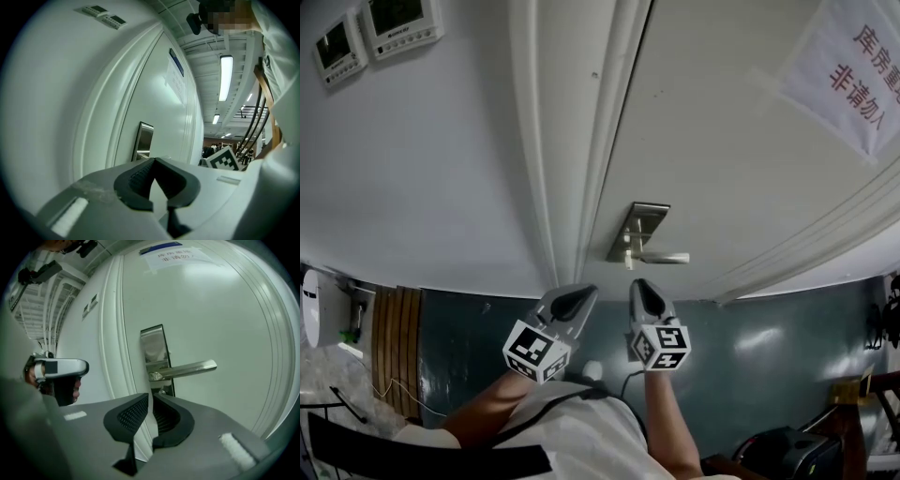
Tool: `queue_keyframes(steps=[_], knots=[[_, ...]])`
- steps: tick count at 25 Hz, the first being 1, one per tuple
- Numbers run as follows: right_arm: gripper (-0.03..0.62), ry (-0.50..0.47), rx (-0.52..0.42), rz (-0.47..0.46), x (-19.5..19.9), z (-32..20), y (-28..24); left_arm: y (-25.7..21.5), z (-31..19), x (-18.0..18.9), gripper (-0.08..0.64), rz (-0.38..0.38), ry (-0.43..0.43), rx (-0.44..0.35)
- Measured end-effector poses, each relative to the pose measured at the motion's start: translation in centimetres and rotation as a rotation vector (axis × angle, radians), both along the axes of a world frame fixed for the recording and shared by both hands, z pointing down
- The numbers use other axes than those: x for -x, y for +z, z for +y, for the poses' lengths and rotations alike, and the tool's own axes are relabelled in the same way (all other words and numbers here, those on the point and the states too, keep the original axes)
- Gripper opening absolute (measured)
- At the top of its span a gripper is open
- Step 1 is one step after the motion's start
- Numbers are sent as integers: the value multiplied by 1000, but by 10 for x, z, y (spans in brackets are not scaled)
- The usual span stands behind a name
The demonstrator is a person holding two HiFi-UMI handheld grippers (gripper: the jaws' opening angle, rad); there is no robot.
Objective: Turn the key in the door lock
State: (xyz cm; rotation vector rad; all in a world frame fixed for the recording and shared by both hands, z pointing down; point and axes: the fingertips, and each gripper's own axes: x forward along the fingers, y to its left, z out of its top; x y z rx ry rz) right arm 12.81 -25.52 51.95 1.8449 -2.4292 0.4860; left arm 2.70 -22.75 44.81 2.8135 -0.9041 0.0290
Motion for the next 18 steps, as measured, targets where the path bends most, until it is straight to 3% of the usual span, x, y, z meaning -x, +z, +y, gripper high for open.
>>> queue_keyframes(steps=[3, 9, 13, 18], knots=[[73, -27, 27, -77, -2, -9, 15, -1, 4, -9, 6, -5, -6, -5], [163, -95, 61, -354, 4, -27, 32, 3, 9, -11, 5, -29, -39, 1], [170, -97, 85, -557, -1, -36, 41, 6, 11, -7, 6, -42, -62, 3], [172, -90, 117, -667, -6, -40, 53, 6, 12, -4, 5, -52, -80, 3]])
